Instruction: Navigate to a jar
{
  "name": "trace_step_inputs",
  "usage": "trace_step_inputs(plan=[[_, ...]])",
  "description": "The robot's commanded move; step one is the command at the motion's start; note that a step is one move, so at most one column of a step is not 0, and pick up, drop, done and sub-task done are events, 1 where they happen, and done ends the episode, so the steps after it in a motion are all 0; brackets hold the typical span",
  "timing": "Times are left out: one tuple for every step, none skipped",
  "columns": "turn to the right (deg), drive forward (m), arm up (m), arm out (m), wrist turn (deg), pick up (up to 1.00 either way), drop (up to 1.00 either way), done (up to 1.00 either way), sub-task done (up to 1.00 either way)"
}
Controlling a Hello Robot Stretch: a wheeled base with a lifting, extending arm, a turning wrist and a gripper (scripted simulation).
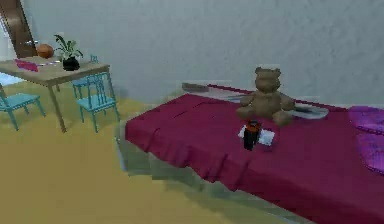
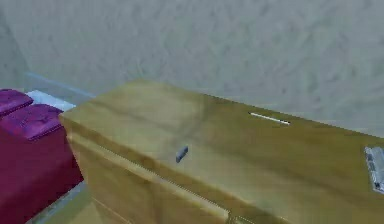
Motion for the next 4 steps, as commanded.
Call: trace_step_inputs(plan=[[-45.0, 0.00, 0.00, 0.00, 0.0, 0.00, 0.00, 0.00, 0.00], [-6.0, 0.00, 0.00, 0.00, 0.0, 0.00, 0.00, 0.00, 0.00], [0.0, 1.00, 0.00, 0.00, 0.0, 0.00, 0.00, 0.00, 0.00], [0.0, 1.00, 0.00, 0.00, 0.0, 0.00, 0.00, 0.00, 0.00]])
